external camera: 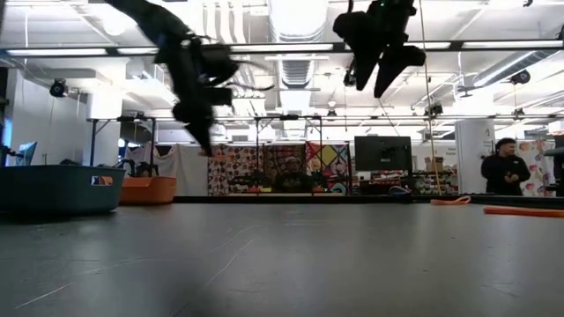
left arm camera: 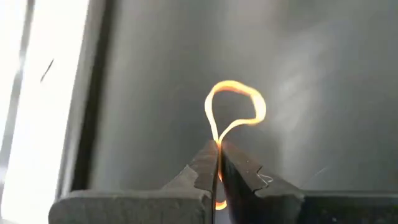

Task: Sort rubber bands into baskets
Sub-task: Put the orange rubber band into the orange bin

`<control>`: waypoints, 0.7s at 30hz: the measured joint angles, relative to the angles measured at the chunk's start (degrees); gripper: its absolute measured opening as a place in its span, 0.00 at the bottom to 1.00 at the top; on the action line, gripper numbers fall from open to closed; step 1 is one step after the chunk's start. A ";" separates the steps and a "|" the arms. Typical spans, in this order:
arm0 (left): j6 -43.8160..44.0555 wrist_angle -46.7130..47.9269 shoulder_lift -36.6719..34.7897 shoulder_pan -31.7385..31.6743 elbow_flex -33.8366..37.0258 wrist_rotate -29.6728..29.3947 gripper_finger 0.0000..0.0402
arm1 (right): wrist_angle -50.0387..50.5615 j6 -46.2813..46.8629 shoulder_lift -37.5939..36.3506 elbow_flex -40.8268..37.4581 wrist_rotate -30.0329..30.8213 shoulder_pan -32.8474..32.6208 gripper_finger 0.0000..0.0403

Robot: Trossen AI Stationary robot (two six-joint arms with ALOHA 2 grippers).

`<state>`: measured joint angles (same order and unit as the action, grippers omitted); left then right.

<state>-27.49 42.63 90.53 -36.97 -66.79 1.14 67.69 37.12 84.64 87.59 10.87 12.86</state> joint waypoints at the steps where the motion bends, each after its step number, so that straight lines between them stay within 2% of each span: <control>1: 1.15 -0.17 -1.71 -2.31 1.45 -0.93 0.00 | -0.01 0.00 -0.39 0.00 0.27 0.00 0.54; 5: 8.43 0.30 -6.68 -10.83 4.74 -7.09 0.00 | -0.58 -0.51 -1.51 0.00 2.15 -0.11 0.54; 8: 14.55 4.63 -7.44 -14.10 4.27 -13.46 0.00 | -0.68 -1.20 -1.60 0.00 4.53 -0.11 0.54; 11: 18.20 9.21 -6.05 -15.97 3.15 -16.87 0.00 | -0.71 -2.26 -1.56 0.00 5.99 -0.09 0.54; 15: 21.98 10.01 -2.65 -17.80 2.76 -19.76 0.00 | -0.98 -4.37 -1.17 0.00 6.25 0.02 0.54; 21: 27.06 9.24 5.28 -20.96 0.84 -18.95 0.00 | -0.99 -4.79 -1.05 0.00 6.25 0.02 0.54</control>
<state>-0.42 51.87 95.81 -57.93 -65.95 -17.81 66.70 32.34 83.59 87.59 17.12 12.88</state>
